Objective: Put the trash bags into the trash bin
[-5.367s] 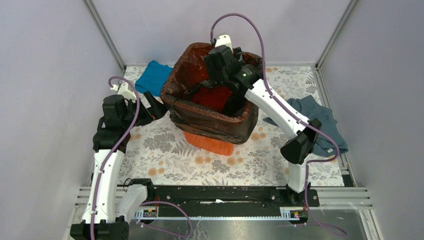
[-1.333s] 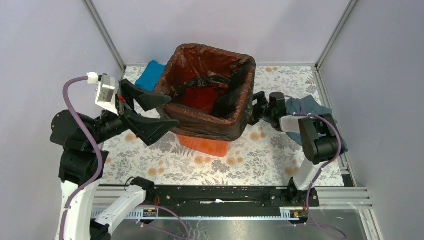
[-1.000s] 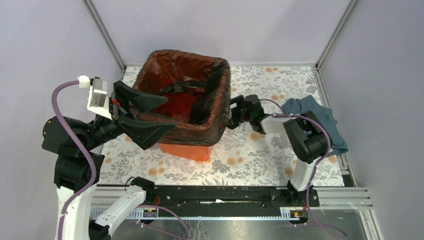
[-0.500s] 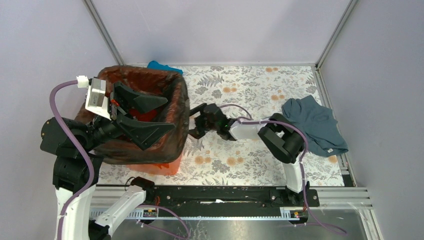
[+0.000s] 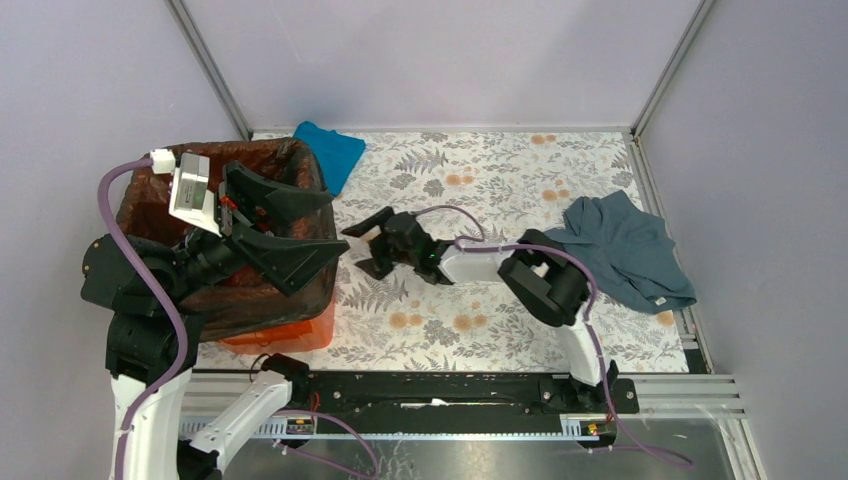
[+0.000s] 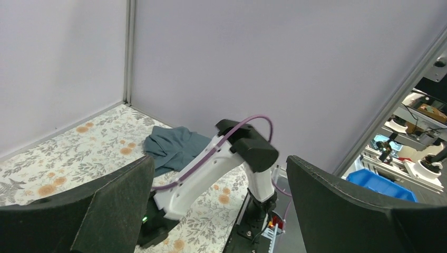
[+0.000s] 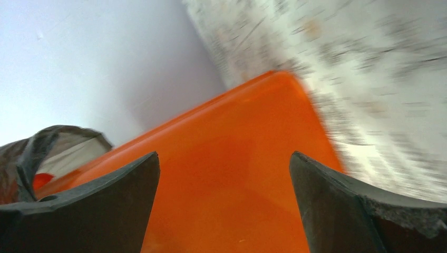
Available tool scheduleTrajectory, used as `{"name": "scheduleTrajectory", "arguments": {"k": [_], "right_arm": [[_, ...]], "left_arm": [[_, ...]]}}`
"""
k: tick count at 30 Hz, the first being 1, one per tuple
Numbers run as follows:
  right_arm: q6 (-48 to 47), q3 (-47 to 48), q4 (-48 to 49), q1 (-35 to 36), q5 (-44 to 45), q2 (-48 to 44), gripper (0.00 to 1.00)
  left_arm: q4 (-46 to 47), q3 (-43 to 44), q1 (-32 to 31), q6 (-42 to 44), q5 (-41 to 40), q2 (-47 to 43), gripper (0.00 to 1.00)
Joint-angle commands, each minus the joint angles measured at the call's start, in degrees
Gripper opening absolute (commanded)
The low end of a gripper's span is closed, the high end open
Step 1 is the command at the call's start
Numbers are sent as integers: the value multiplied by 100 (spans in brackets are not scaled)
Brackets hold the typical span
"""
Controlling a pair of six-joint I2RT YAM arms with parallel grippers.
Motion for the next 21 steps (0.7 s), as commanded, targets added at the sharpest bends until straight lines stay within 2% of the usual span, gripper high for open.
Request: {"name": "scheduleTrajectory", "arguments": {"k": [1,3,6,10,14,17,21], "right_arm": [[-1575,-984,-415,-549,549,-1518,100],[-2405,-1502,-787,-894,705,-2250,100],[-3698,-2098,-1967,-1316,1222,-3529,100],[-5850,-2371,-3491,-1691,2007,-5313,100],[-7873,-1568,-5100,-1712,2104,-6722,100],[-8495,-599,-6279,-1711,2450,-7546,100],[-9054,614,-6945,-1712,2010,-8236,100]], "left_arm": [[54,191,-13,112,-363,17,99],[-140,320,-17,274,-897,1,99],[-489,550,-15,428,-2118,-66,99],[-661,684,-16,625,-3515,-142,99],[-566,806,-18,918,-4113,-136,99],[-512,934,-17,1099,-4423,-96,99],[-372,999,-17,961,-4534,-76,99]]}}
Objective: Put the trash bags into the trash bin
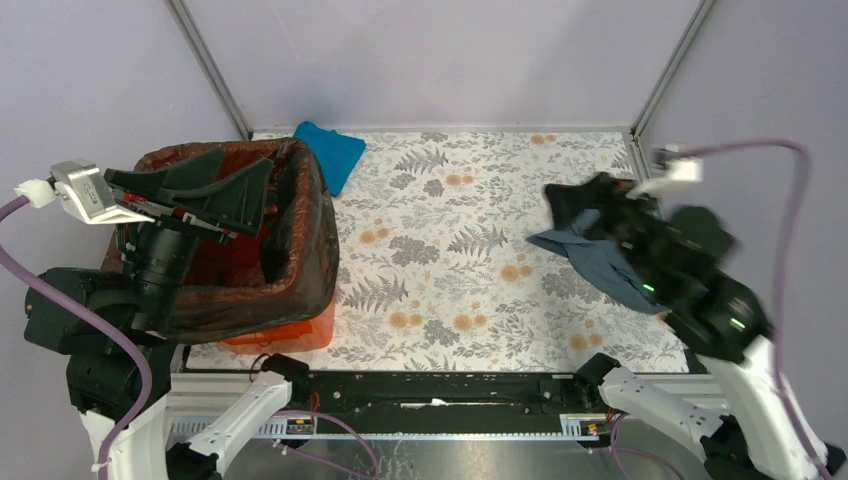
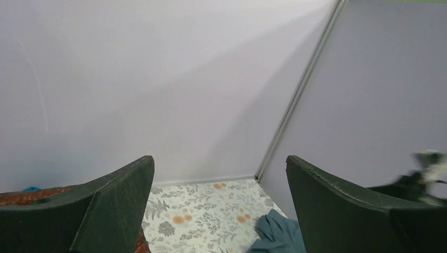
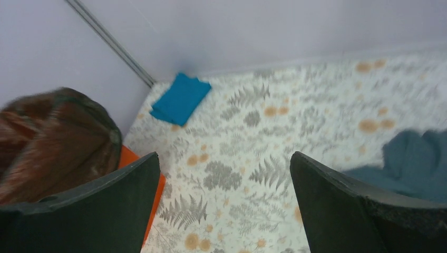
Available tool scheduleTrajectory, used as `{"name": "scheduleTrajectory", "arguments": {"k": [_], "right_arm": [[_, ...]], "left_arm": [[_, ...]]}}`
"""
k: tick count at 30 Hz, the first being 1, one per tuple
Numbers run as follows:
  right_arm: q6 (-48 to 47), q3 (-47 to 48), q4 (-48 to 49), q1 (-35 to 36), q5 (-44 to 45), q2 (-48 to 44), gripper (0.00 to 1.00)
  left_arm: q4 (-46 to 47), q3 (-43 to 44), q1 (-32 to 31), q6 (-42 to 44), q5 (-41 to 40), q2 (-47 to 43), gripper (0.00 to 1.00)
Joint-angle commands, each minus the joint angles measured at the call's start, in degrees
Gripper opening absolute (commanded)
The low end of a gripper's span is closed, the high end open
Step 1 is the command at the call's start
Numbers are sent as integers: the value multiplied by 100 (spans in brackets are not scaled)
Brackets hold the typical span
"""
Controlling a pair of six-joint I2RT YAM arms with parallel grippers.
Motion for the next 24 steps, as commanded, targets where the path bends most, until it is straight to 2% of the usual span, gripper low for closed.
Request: {"name": "scheduleTrajectory", "arguments": {"k": [1,3,8,17,24], "right_arm": [[-1257,1179,-1266,28,-224,-629,100],[-1203,1676,-1331,28,-676,-727,100],[-1079,2334,-1442,28,-707,-741,100],[-1173,2382,-1477,32,-377,-687,100],[-1188,2038,-1045,28,-341,-889,100]], "left_arm": [[343,154,-11,-15,-471,39,99],[482,106,-11,-109,-396,46,99],[382,260,-11,-181,-425,216,99],[202,351,-9,-183,-471,153,99],[126,328,-6,-94,-678,88,99]]}}
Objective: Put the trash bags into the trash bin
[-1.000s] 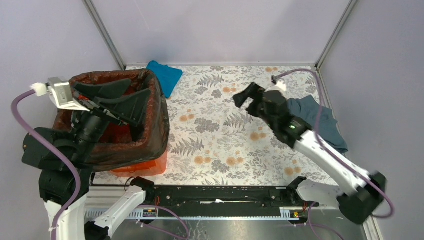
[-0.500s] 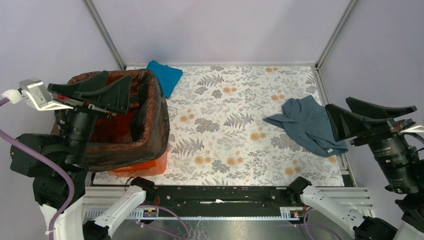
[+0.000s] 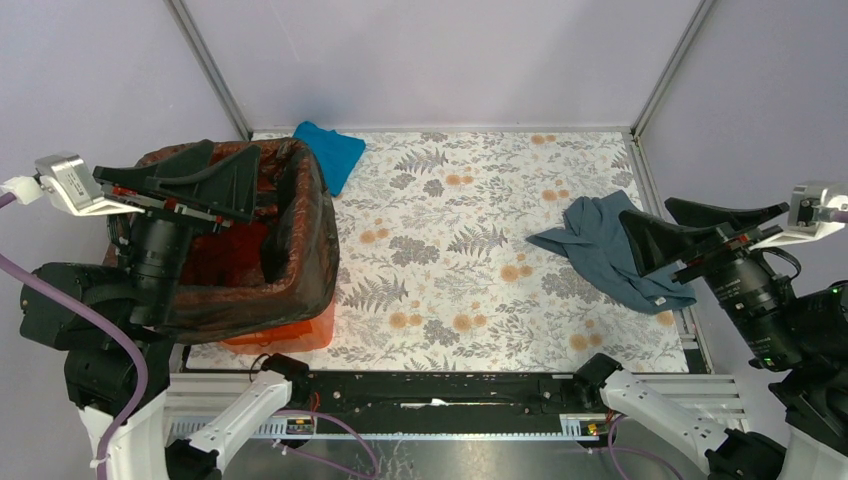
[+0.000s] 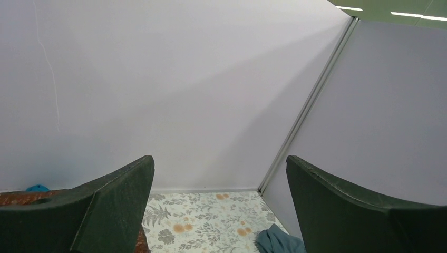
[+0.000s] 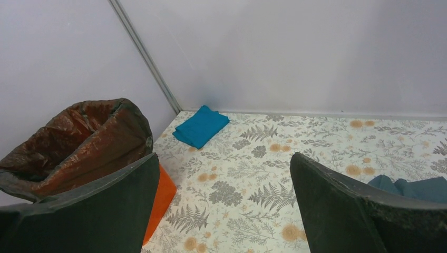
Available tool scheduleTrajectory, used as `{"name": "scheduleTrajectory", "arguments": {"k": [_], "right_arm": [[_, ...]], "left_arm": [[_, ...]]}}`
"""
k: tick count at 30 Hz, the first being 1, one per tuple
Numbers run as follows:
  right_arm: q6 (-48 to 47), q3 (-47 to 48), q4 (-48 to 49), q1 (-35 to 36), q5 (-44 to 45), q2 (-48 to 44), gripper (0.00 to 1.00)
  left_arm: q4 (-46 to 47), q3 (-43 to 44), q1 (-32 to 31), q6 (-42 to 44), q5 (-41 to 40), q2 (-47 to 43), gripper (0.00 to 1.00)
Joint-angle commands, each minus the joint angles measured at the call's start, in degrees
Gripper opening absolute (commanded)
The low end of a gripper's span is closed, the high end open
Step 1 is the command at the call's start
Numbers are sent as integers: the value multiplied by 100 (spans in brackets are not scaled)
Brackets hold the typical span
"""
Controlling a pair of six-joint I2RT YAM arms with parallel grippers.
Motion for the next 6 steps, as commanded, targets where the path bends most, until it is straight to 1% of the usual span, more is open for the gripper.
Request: {"name": "scheduleTrajectory", "arguments": {"k": [1,3,6], "right_arm": [[-91,-234,389,28,231,-130,100],[-170,-538,590,28,-46,-279,100],[-163,-683,743,19,-39,-436,100]], "left_arm": [[54,108,-10,60,-160,-70,99],[45,85,-11,74,-195,-85,99],[36,84,-11,88,-213,-70,99]]}}
